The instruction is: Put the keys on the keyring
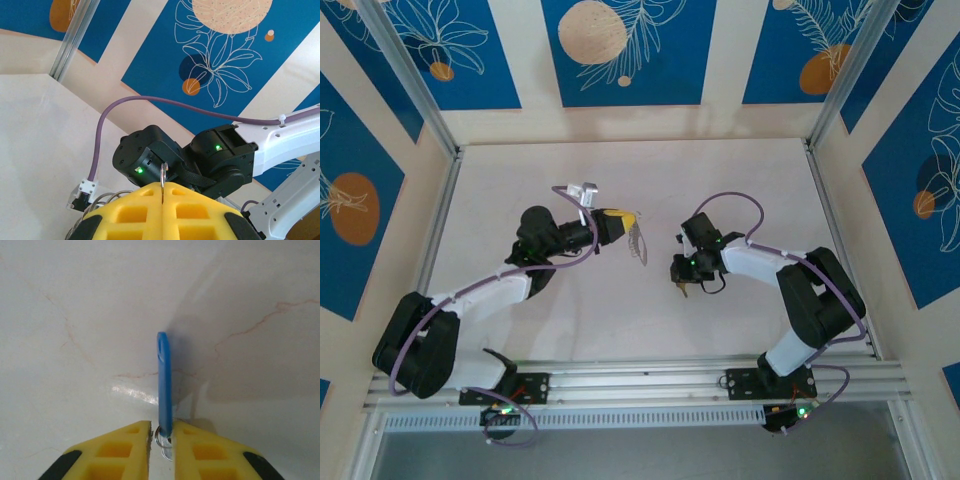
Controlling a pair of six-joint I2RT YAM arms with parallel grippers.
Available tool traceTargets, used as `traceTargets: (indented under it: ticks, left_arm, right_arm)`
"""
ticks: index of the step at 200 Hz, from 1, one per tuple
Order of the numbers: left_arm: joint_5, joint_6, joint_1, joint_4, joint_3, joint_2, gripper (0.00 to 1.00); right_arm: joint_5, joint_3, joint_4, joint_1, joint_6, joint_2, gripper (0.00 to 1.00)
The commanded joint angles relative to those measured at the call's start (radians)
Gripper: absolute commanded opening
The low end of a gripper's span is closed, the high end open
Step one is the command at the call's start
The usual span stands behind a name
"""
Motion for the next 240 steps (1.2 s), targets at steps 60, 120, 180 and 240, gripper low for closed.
traceTargets:
  ticks: [60, 120, 180, 240]
  left_arm:
    - [0.002, 0.009, -0.010, 0.062, 0.034, 0.002, 0.00]
    - [0.001, 0.009, -0.011, 0.064, 0.037, 0.008, 0.00]
    - [0.002, 0.008, -0.011, 0.066, 0.046, 0.015, 0.00]
    - [0.003, 0.011, -0.013, 0.066, 0.048, 0.016, 0.00]
  right_arm:
    - [0.002, -0.026, -0.024, -0.007, -0.021, -0.040, 0.22]
    - [0.028, -0.026, -0.031, 0.004, -0.045, -0.069, 0.31]
    - [0.051, -0.004, -0.043, 0.026, -0.059, -0.042, 0.31]
    - [0.090, 0.024, -0.049, 0.049, -0.069, 0.001, 0.30]
